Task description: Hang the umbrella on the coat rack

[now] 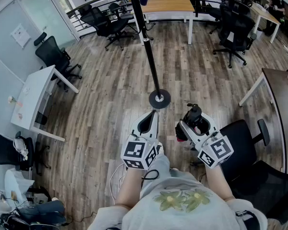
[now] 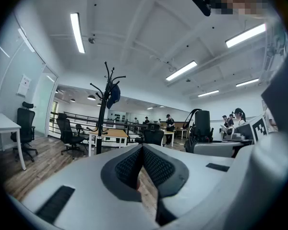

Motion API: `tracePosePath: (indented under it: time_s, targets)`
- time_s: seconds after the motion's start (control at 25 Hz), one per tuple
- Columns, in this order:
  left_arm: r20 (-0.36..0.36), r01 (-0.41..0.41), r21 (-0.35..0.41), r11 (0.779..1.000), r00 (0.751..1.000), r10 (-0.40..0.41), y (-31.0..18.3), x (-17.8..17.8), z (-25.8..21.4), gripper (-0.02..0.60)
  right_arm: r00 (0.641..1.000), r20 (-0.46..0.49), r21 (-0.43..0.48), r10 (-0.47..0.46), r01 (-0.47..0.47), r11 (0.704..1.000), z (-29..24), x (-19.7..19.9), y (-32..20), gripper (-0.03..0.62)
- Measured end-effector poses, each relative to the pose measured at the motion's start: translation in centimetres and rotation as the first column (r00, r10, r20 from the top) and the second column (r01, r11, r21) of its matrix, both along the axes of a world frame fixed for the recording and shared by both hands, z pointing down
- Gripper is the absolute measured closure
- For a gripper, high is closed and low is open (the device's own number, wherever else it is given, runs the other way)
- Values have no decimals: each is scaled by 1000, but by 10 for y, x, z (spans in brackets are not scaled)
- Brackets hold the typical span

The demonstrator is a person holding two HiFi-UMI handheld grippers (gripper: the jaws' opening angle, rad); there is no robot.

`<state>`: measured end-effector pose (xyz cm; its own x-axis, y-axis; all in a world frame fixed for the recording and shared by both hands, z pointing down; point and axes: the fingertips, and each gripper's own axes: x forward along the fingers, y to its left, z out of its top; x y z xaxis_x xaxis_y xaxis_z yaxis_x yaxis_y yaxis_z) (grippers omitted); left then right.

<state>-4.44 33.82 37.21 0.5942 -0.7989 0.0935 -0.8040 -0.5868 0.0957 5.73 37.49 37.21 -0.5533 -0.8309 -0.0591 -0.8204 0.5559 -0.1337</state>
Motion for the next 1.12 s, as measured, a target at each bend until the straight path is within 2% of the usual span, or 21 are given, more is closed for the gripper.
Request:
tracePosePath:
  time_s: [0.44, 1.12]
  targets:
    - [1, -24, -2, 1000, 1000, 24, -62, 4, 10, 580, 999, 4, -32, -34, 34, 999, 11, -8, -59, 373]
    - [2, -13, 38, 999, 1000, 13, -264, -55, 0, 580, 999, -40, 18, -10, 11, 1000, -9, -47, -257, 372]
